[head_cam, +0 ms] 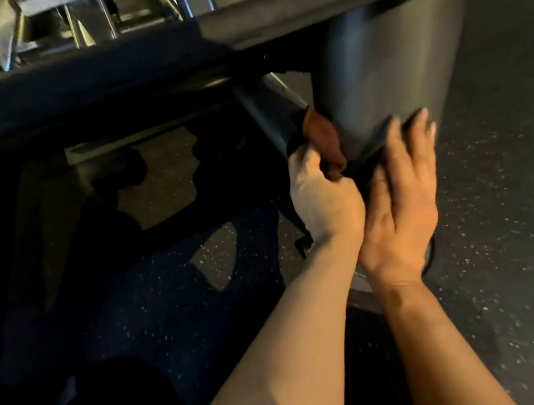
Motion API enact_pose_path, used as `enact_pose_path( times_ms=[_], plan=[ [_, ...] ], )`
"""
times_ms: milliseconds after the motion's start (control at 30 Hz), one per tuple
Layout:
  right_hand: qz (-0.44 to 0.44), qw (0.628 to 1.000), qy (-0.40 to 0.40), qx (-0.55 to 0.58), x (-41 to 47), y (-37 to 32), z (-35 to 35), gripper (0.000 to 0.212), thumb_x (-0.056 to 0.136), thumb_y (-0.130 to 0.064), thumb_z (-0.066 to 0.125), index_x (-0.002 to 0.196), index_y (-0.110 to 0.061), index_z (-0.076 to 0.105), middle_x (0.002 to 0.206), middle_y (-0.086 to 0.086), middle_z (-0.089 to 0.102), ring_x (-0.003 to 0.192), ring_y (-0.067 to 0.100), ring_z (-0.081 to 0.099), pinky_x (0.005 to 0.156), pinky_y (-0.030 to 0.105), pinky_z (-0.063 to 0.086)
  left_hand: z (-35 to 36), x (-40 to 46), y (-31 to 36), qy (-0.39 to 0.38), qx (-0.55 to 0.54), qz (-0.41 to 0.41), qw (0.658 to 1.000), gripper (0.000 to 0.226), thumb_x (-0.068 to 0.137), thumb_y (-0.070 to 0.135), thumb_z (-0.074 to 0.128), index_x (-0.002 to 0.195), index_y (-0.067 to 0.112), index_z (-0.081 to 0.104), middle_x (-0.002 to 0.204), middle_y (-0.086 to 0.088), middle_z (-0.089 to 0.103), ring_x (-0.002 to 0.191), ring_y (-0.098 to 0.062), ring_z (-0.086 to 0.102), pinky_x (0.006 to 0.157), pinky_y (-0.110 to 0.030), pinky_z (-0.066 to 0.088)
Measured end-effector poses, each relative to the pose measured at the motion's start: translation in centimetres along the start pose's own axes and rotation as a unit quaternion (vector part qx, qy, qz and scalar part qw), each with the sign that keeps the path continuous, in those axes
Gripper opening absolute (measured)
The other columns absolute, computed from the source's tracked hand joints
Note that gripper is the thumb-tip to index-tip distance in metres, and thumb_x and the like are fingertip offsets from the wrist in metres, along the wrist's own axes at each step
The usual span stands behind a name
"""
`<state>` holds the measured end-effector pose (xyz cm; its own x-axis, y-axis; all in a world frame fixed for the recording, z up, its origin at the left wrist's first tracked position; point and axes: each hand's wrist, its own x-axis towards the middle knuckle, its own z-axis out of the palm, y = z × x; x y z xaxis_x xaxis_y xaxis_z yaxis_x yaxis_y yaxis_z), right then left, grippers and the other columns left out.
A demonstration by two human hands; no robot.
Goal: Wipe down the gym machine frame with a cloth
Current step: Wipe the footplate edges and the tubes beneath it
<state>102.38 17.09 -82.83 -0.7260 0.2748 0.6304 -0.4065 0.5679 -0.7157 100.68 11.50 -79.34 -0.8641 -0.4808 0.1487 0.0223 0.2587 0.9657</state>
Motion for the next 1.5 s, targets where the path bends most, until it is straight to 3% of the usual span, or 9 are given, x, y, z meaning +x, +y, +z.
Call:
enact_pose_path(
  times_ms=[67, 167, 267, 333, 533, 833, 967, 1233, 1500],
  plan=[
    [-0.052, 0.998, -0.009, -0.018, 0.7, -0.6, 0.0, 0.043, 0.098, -0.003, 0.041, 0.141, -0.004, 0.048, 0.154, 0.018, 0.031, 0.147, 0.029, 0.016, 0.120, 0.030, 0.015, -0.4, 0.6, 0.4, -0.026, -0.018, -0.016, 0.999, 0.046, 0.082, -0.013, 0.047, 0.123, 0.001, 0.062, 0.127, -0.016, 0.058, 0.120, -0.029, 0.053, 0.101, -0.020, 0.035],
    [-0.086, 0.996, -0.008, -0.013, 2.5, -1.9, 0.0, 0.043, 0.097, -0.004, 0.041, 0.139, -0.005, 0.051, 0.152, 0.015, 0.038, 0.147, 0.031, 0.022, 0.119, 0.044, 0.023, -0.8, 2.7, 3.2, -0.029, -0.057, 0.027, 0.998, 0.044, 0.083, 0.000, 0.047, 0.126, -0.003, 0.059, 0.130, -0.021, 0.054, 0.124, -0.032, 0.051, 0.109, -0.039, 0.037],
    [-0.103, 0.995, 0.005, -0.007, 3.9, -2.9, 0.2, 0.043, 0.096, -0.003, 0.041, 0.138, -0.005, 0.052, 0.150, 0.015, 0.040, 0.145, 0.032, 0.026, 0.117, 0.049, 0.027, -1.2, 4.5, 5.1, -0.052, -0.055, 0.064, 0.995, 0.043, 0.089, -0.003, 0.047, 0.131, -0.005, 0.052, 0.139, -0.008, 0.043, 0.131, -0.019, 0.040, 0.112, -0.020, 0.025],
    [-0.103, 0.995, 0.015, -0.013, 3.9, -3.1, 0.2, 0.044, 0.095, -0.005, 0.039, 0.137, -0.005, 0.052, 0.150, 0.014, 0.041, 0.145, 0.031, 0.027, 0.117, 0.046, 0.027, -1.3, 4.8, 4.6, -0.069, -0.023, 0.081, 0.994, 0.046, 0.091, -0.008, 0.044, 0.137, -0.003, 0.047, 0.149, -0.014, 0.034, 0.139, -0.021, 0.032, 0.116, -0.022, 0.020],
    [-0.025, 0.998, 0.028, -0.056, 1.5, -1.8, -0.5, 0.052, 0.089, -0.009, 0.036, 0.139, -0.009, 0.053, 0.153, 0.011, 0.037, 0.144, 0.024, 0.028, 0.119, 0.029, 0.022, -0.4, 3.1, 0.2, -0.080, -0.051, -0.054, 0.994, 0.054, 0.077, 0.013, 0.047, 0.129, 0.003, 0.057, 0.130, -0.021, 0.054, 0.122, -0.034, 0.053, 0.107, -0.046, 0.040],
    [0.101, 0.991, 0.080, -0.027, -0.6, -0.3, -0.7, 0.058, 0.083, -0.002, 0.042, 0.141, -0.010, 0.050, 0.150, 0.009, 0.041, 0.140, 0.019, 0.036, 0.116, 0.031, 0.030, -0.1, 0.3, 0.1, -0.076, -0.100, -0.038, 0.991, 0.052, 0.086, -0.007, 0.041, 0.136, 0.004, 0.051, 0.144, -0.015, 0.045, 0.131, -0.029, 0.047, 0.111, -0.043, 0.038],
    [0.137, 0.986, 0.095, -0.001, -0.7, 0.1, -0.6, 0.058, 0.083, -0.001, 0.041, 0.139, -0.010, 0.051, 0.147, 0.008, 0.045, 0.138, 0.017, 0.039, 0.115, 0.027, 0.030, -1.0, 0.2, -0.6, -0.103, -0.023, -0.014, 0.994, 0.055, 0.088, -0.015, 0.042, 0.138, 0.007, 0.050, 0.146, -0.011, 0.043, 0.132, -0.024, 0.043, 0.106, -0.020, 0.034],
    [0.222, 0.972, 0.073, 0.020, -6.4, 2.8, 0.3, 0.064, 0.082, -0.001, 0.040, 0.145, -0.012, 0.043, 0.154, 0.006, 0.037, 0.139, 0.002, 0.029, 0.116, 0.022, 0.021, -1.0, -5.1, -10.4, -0.285, 0.056, -0.272, 0.918, 0.032, 0.101, 0.016, 0.043, 0.129, 0.010, 0.057, 0.130, -0.012, 0.060, 0.118, -0.025, 0.058, 0.107, -0.039, 0.042],
    [0.206, 0.969, 0.126, 0.044, -7.3, 4.7, 0.6, 0.045, 0.094, -0.004, 0.045, 0.140, -0.003, 0.048, 0.147, 0.009, 0.046, 0.137, 0.010, 0.039, 0.115, 0.037, 0.031, 0.2, -1.1, -7.9, -0.164, -0.078, -0.231, 0.956, 0.060, 0.089, -0.004, 0.044, 0.142, 0.024, 0.047, 0.139, -0.002, 0.051, 0.125, -0.018, 0.050, 0.108, -0.031, 0.039]
  ],
)
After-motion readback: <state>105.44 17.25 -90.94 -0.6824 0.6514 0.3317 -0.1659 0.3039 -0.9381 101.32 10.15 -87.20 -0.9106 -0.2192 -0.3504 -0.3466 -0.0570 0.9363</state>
